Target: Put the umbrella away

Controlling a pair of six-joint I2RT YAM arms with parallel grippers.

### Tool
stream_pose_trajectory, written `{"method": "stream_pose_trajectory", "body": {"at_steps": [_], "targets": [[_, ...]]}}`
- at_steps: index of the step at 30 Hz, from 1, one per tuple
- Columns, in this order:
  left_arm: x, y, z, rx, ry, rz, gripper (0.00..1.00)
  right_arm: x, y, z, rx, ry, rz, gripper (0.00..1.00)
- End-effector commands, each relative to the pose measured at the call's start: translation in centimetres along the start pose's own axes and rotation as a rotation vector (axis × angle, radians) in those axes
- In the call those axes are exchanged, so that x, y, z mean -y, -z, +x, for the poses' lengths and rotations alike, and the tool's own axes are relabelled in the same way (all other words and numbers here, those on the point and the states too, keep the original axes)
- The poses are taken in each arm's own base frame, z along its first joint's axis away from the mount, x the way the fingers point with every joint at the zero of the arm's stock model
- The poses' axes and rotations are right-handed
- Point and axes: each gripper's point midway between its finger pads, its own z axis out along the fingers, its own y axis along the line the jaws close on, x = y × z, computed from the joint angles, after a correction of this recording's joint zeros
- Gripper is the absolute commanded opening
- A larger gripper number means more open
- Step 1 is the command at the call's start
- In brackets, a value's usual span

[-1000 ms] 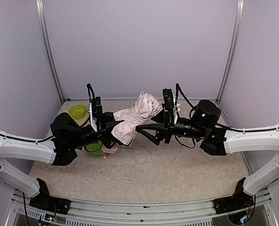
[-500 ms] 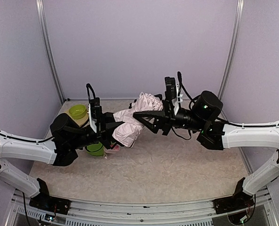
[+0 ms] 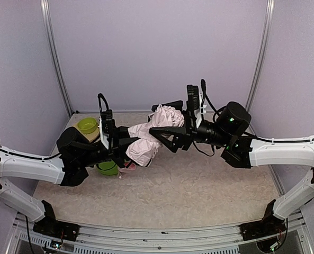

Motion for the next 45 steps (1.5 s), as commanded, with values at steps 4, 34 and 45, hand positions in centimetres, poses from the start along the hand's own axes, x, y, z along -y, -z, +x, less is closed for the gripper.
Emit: {"method": "stream_pose_trajectory", "body": {"at_steps": [4,34,45], "targets": [[-0.5,0.1,-3.8,0.16,0.03,-0.002,0.0,-1.4,-0.7,2.9,-0.066,0.013,-0.042,0.92],[-1.4,-0.1,5.3,-0.133,0.069,-0.064,0.65,-0.5,0.2,-1.3,-0.118,0.043,0.017,0.0],[-4.4,4.4,11.6,-0.434,-0.02,-0.297,0.99,5.7,6.2,0.3,-0.284,0.154,0.402,0.0]]}}
